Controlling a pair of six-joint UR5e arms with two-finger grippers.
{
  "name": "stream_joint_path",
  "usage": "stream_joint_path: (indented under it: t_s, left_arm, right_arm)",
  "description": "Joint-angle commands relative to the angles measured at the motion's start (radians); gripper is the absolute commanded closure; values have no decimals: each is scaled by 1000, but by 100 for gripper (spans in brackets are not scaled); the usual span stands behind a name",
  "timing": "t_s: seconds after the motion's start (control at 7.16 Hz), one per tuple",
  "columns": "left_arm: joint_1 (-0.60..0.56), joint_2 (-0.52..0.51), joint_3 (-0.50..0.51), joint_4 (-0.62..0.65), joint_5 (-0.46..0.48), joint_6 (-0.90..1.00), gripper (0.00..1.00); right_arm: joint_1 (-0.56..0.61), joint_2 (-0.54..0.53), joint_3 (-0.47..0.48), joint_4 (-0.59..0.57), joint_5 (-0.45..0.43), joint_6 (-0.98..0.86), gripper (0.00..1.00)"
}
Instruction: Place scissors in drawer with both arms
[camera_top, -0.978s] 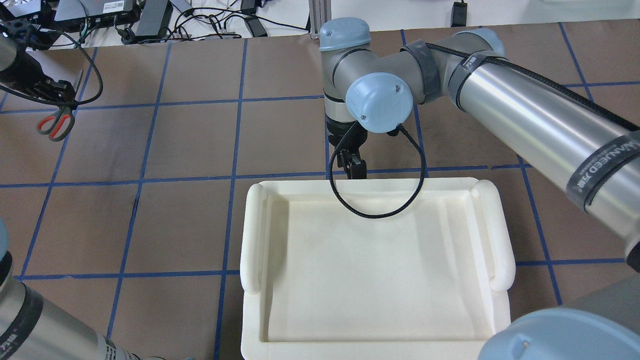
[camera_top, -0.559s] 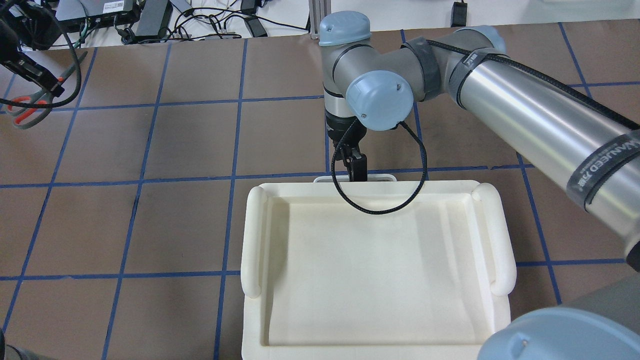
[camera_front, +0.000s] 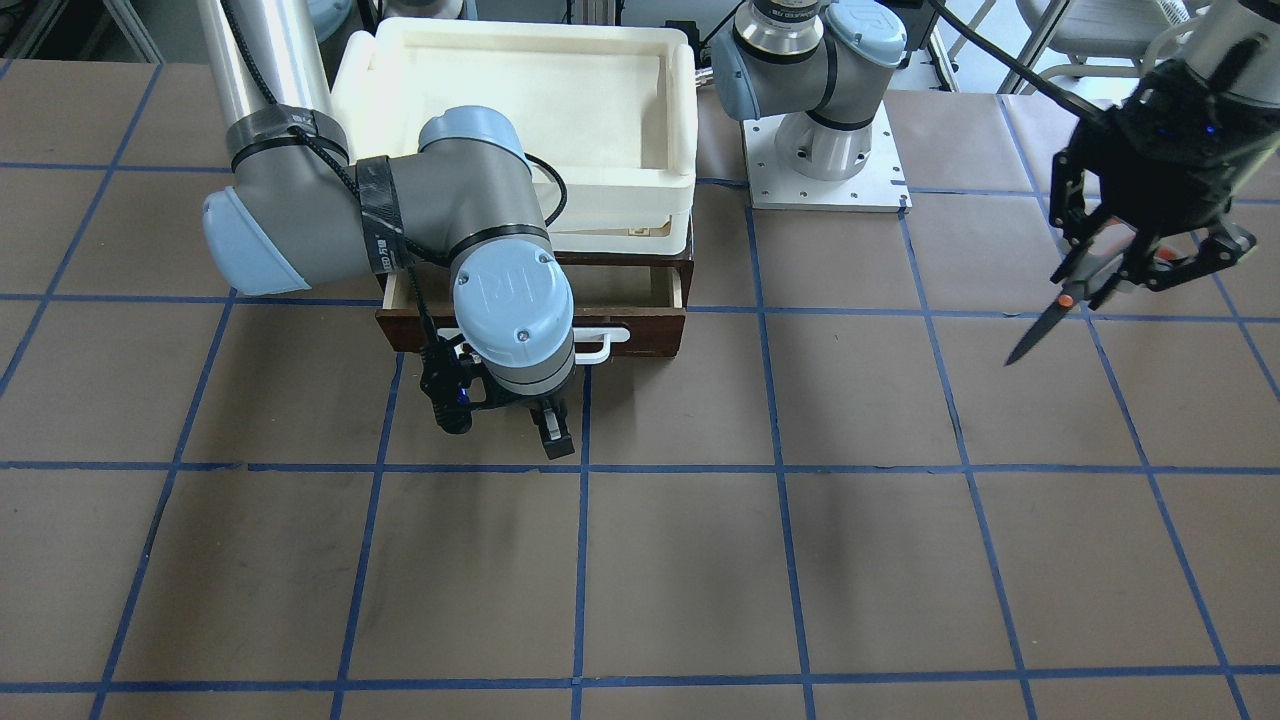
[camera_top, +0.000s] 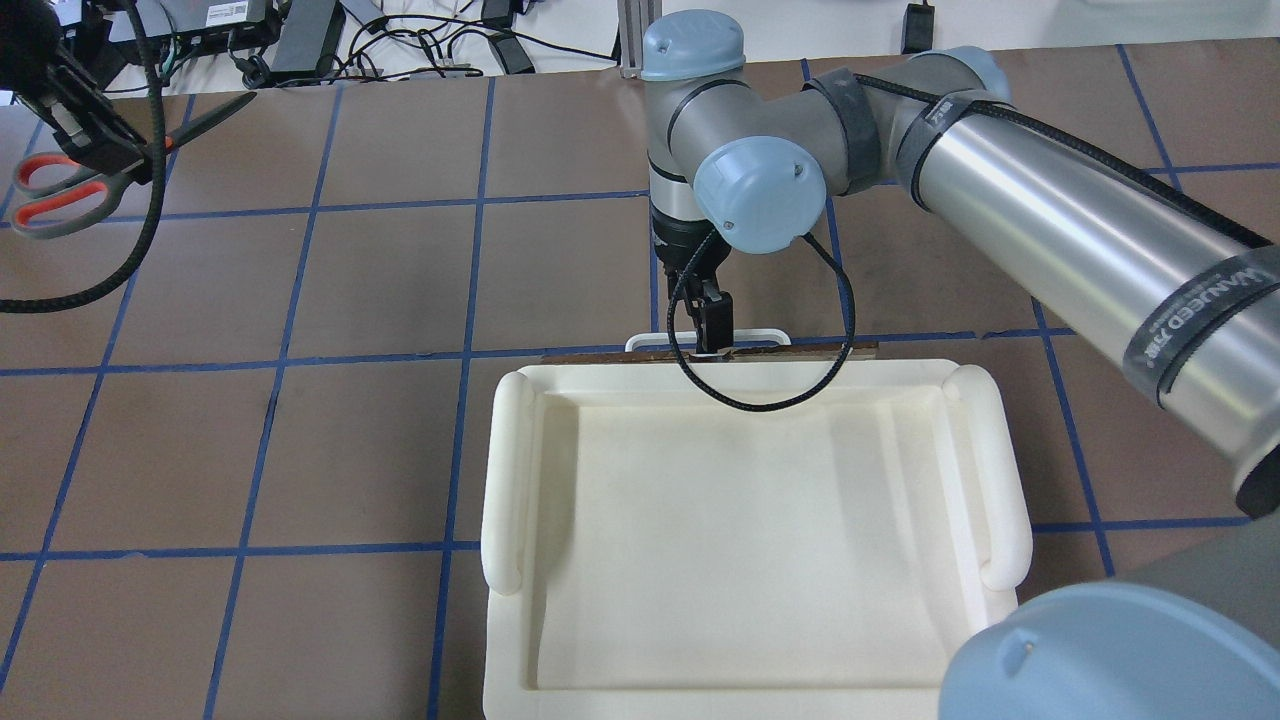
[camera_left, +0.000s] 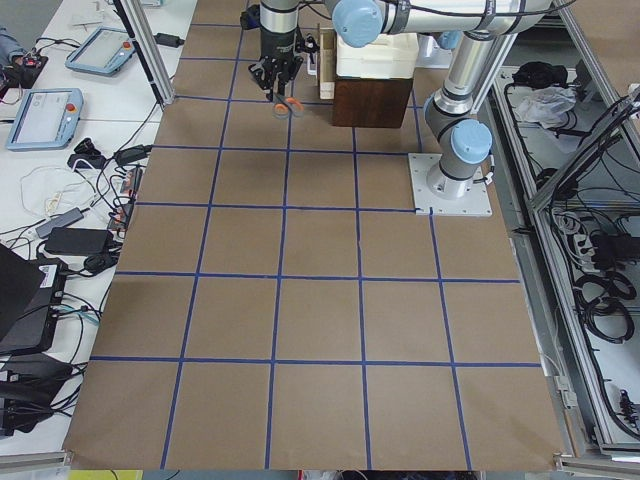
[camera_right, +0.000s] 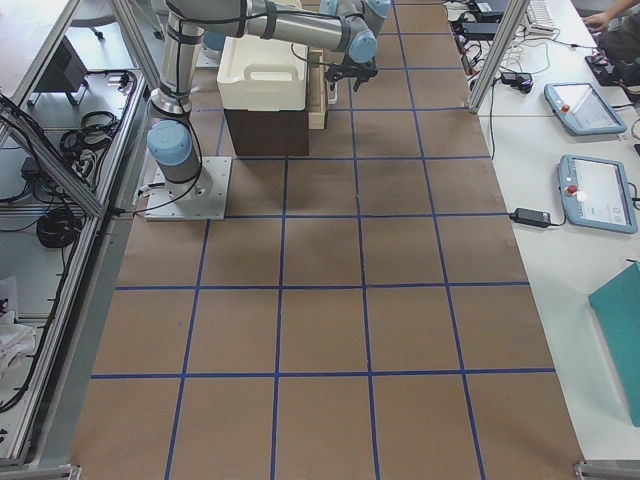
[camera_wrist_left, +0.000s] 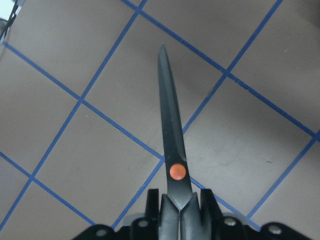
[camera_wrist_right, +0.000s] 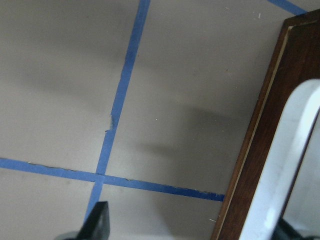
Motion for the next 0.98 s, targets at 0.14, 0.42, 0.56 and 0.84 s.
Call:
stream_joint_path:
  t_s: [0.14,0.42,0.56,0.84]
  left_arm:
    - [-204,13,-31,-14,10,51,100]
    - [-213,-7,-98,3,-3,141,100]
    - [-213,-5,-97,15,-3,164,100]
    - [-218,1,-97,16,1,170,100]
  right_arm:
    - [-6,31,-34,-5,-19,-10,0]
    - [-8,46,-57,-5,-21,-19,0]
    - [-14,49,-62,-5,-21,-25,0]
    - [-29,51,-72,-5,-22,-49,0]
